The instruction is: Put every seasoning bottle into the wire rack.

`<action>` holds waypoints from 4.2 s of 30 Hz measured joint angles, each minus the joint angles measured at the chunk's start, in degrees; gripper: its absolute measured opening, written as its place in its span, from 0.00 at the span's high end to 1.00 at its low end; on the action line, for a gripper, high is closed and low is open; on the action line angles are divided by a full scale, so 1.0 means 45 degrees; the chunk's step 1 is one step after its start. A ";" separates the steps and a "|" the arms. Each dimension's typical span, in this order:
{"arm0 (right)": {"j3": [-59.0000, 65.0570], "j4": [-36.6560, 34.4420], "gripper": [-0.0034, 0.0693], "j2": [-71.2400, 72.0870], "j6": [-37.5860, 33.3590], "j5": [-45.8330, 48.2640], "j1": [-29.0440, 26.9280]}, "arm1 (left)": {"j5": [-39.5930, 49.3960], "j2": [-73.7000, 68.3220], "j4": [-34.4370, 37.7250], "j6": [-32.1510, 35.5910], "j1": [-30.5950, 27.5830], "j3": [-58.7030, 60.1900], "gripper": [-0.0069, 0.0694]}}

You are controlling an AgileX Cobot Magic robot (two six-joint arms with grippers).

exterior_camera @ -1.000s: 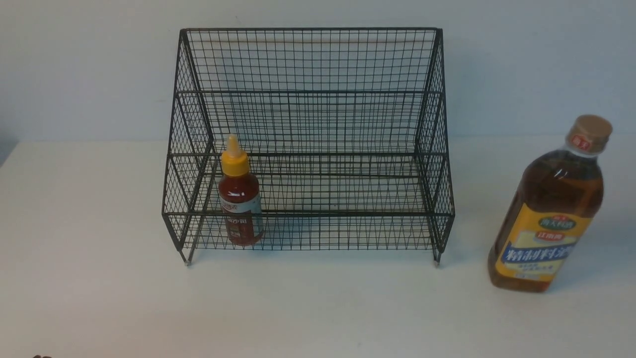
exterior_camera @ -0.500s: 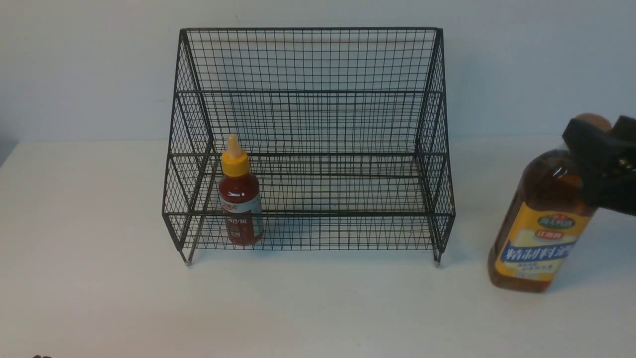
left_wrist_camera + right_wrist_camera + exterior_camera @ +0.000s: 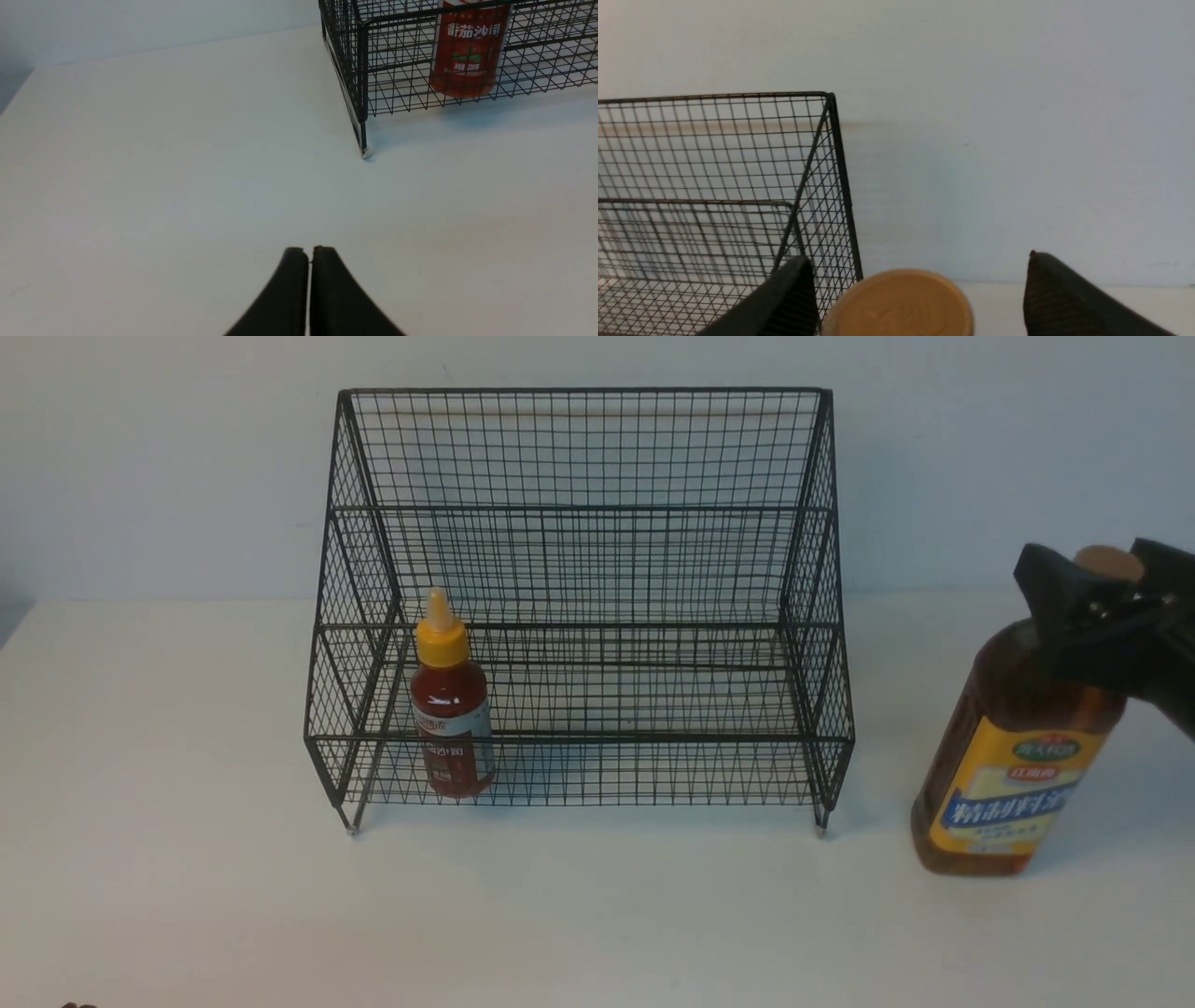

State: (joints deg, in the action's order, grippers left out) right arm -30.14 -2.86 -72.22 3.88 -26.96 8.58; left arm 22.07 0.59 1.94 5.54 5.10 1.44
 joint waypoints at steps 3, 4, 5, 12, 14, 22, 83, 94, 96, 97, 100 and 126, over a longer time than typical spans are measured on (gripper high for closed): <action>-0.0105 0.0026 0.48 -0.0156 -0.0015 0.0109 -0.0041 | 0.0000 0.0000 0.0000 0.0000 0.0000 0.0000 0.92; -0.0118 0.0045 0.50 -0.0156 -0.0015 0.0109 -0.0041 | 0.0000 0.0000 0.0000 0.0000 0.0000 0.0000 0.92; -0.0158 0.0089 0.53 -0.0156 -0.0040 0.0198 -0.0041 | 0.0000 0.0000 0.0000 0.0000 0.0000 0.0000 0.92; -0.1468 0.0889 0.52 0.0344 0.0008 0.3323 -0.0041 | 0.0000 0.0000 0.0000 0.0000 0.0000 0.0000 0.92; -0.2296 0.1083 0.52 0.0602 0.0102 0.5134 -0.0013 | 0.0000 0.0000 0.0000 0.0000 0.0000 0.0000 0.92; -0.6445 0.1926 0.52 0.0848 0.0144 0.7773 0.0984 | 0.0000 0.0000 -0.0011 0.0000 0.0000 0.0000 0.92; -1.4311 0.1287 0.52 -0.6299 0.1903 1.3645 0.3576 | 0.0000 0.0000 -0.0011 0.0000 0.0000 0.0000 0.92; -1.4636 0.0636 0.28 -0.5578 0.1562 1.3257 0.3615 | 0.0000 0.0000 -0.0011 0.0000 0.0000 0.0000 0.92; -1.4634 0.0636 0.25 -0.5330 0.1376 1.3415 0.3615 | 0.0000 0.0000 -0.0011 0.0000 0.0000 0.0000 0.92; -1.4634 0.0636 0.24 -0.5195 0.1312 1.3565 0.3615 | 0.0000 0.0000 -0.0011 0.0000 0.0000 0.0000 0.92; -1.4634 0.0636 0.24 -0.4618 0.1128 1.4048 0.3615 | 0.0000 0.0000 -0.0011 0.0000 0.0000 0.0000 0.92; -0.5068 0.2378 0.97 0.9215 0.2704 1.2707 0.3615 | 0.0000 0.0000 -0.0011 0.0000 0.0000 0.0002 0.92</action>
State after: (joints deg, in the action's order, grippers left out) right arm -52.95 7.84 -30.75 16.05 30.22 24.85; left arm 22.07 0.59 1.89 5.54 5.10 1.45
